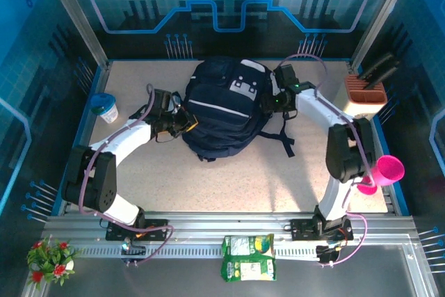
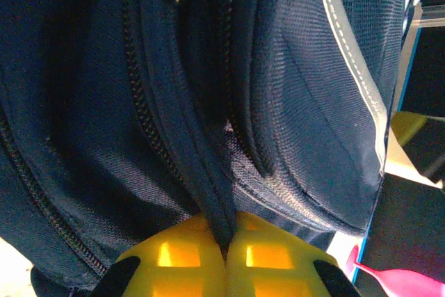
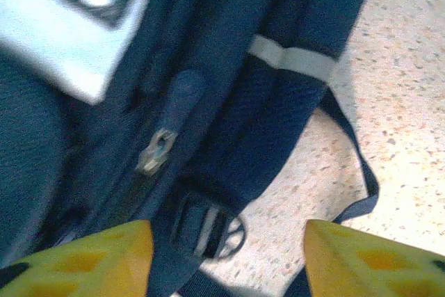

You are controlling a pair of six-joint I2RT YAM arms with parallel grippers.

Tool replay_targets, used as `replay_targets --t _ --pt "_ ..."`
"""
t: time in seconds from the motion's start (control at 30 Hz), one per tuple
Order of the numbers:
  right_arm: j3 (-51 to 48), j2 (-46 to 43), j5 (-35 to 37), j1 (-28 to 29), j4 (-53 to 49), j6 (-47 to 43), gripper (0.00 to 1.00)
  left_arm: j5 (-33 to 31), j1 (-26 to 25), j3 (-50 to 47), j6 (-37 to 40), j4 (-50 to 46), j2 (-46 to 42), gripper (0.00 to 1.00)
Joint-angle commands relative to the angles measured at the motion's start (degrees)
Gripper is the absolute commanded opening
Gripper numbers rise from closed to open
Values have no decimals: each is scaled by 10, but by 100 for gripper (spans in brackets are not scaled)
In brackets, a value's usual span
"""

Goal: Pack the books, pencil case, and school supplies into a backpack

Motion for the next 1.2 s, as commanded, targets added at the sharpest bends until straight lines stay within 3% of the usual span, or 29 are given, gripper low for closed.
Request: replay_targets --t 0.0,0.2,0.63,1.17 --pt "-34 -43 -125 14 48 10 67 18 2 13 5 1 5 0" --pt "-33 -11 -207 31 92 44 74 18 2 2 -26 31 3 0" --pt "12 93 -318 32 114 82 79 30 4 -34 -82 105 9 0" --pt "-196 -80 -376 38 186 26 70 20 9 -24 -94 116 15 0"
